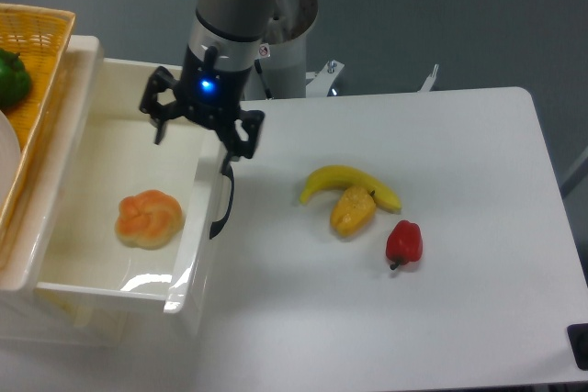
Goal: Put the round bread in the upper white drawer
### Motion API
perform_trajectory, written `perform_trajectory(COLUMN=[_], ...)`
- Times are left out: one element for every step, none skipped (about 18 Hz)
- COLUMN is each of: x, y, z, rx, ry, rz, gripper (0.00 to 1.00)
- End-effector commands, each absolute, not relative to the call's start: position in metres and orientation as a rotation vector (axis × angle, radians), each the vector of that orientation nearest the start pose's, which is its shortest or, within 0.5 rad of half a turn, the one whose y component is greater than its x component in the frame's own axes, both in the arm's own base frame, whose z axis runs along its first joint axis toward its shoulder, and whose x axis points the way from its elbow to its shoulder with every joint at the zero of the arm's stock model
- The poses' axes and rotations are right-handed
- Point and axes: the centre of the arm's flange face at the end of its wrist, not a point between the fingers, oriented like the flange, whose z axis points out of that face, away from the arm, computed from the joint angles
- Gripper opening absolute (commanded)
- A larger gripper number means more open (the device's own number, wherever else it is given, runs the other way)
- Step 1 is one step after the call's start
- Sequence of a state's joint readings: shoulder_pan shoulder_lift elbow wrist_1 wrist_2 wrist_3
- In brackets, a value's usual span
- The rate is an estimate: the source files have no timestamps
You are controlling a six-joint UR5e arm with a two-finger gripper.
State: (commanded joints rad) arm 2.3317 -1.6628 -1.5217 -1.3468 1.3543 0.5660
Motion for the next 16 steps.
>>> perform_trajectory(x=[-0.270,-0.276,-0.282,-0.286,-0.291,-0.297,-0.301,-0.306,-0.309,-0.312,-0.316,-0.318,-0.321,-0.325,-0.328,-0.331], y=[0.502,0.498,0.495,0.492,0.491,0.491,0.490,0.490,0.489,0.488,0.486,0.485,0.485,0.485,0.485,0.485], z=[0.488,0.486,0.485,0.481,0.475,0.469,0.468,0.463,0.461,0.459,0.459,0.458,0.455,0.449,0.445,0.440], rx=[-2.863,-2.873,-2.884,-2.903,-2.921,-2.942,-2.960,-2.981,-2.991,-2.995,-2.998,-3.005,-3.018,-3.037,-3.057,-3.076], ry=[-0.251,-0.227,-0.170,-0.094,-0.037,-0.008,-0.002,-0.007,-0.010,-0.015,-0.018,-0.017,-0.016,-0.018,-0.020,-0.019], rz=[-0.076,-0.064,-0.043,-0.022,-0.010,0.006,0.033,0.046,0.058,0.062,0.073,0.081,0.088,0.099,0.114,0.122], gripper=[1.00,1.00,1.00,1.00,1.00,1.00,1.00,1.00,1.00,1.00,1.00,1.00,1.00,1.00,1.00,1.00])
